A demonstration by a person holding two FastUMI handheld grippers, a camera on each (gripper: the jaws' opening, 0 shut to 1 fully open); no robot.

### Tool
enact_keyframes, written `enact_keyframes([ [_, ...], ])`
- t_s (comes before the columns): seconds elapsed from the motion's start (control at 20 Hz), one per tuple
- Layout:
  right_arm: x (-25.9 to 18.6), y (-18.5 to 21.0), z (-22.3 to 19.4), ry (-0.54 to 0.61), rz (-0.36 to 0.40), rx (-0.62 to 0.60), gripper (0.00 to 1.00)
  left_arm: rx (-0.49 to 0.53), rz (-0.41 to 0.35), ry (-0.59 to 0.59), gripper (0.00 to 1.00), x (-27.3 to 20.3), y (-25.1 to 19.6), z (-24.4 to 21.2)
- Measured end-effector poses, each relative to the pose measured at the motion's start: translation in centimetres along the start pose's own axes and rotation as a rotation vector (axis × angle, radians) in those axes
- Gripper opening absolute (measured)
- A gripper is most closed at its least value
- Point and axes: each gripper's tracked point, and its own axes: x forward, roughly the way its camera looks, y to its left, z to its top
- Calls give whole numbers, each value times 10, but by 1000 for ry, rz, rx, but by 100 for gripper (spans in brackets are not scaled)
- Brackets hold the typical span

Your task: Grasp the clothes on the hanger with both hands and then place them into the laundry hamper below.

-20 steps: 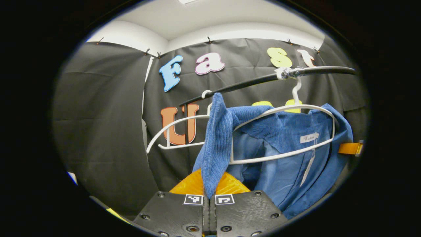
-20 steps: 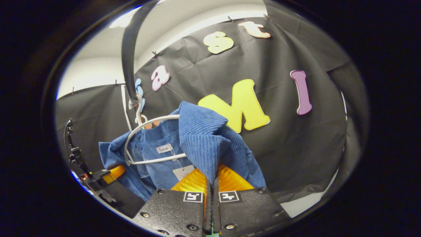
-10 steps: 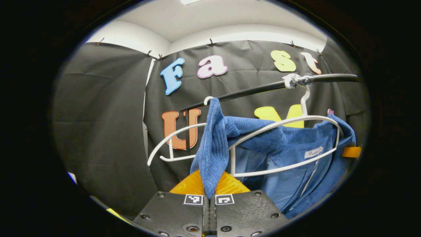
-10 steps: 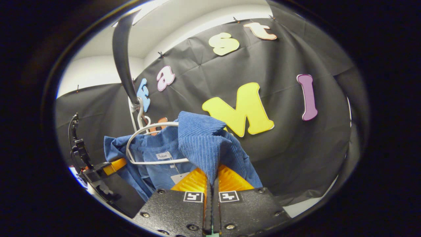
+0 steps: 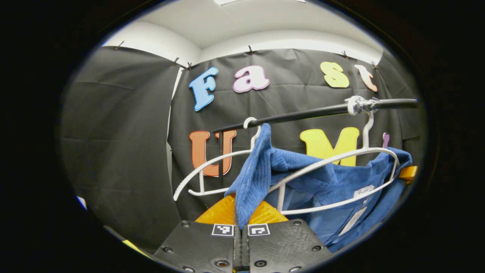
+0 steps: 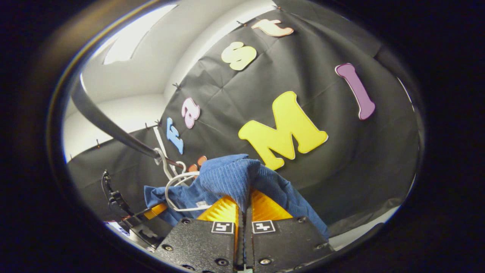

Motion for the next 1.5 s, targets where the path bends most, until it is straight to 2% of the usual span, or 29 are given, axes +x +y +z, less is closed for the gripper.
enact_keyframes([
  [0.1,6,0,9,-2,21,38,4,0,7,-1,4,6,4,3],
  [0.2,10,7,13,11,72,73,5,-3,8,0,0,11,7,7],
  [0.25,10,4,17,14,78,72,5,-9,9,-2,4,13,8,10],
  [0.35,8,-9,27,-3,62,80,5,-15,7,-4,4,17,10,13],
  [0.5,5,-19,35,-20,63,190,4,-23,2,23,4,18,10,5],
  [0.6,7,-33,35,-18,23,191,4,-38,-3,57,0,23,12,-6],
  [0.7,7,-38,29,-1,8,190,5,-64,-8,91,4,30,16,-21],
  [0.75,8,-42,26,7,1,188,5,-74,-5,109,0,32,18,-29],
  [0.8,8,-46,23,16,-14,189,5,-87,-6,125,4,32,19,-35],
  [0.9,10,-55,22,20,-29,234,5,-118,-3,140,4,32,22,-42],
  [1.0,13,-81,15,48,-110,288,4,-146,5,170,0,33,26,-53],
  [1.1,14,-101,-3,79,-148,331,4,-180,5,203,4,33,24,-68],
  [1.2,16,-110,-26,126,-184,293,4,-175,13,239,4,26,26,-88],
  [1.25,15,-114,-37,153,-199,264,4,-154,21,256,0,22,29,-98],
  [1.5,4,-111,-68,240,-225,185,5,-141,32,330,0,8,34,-133],
])
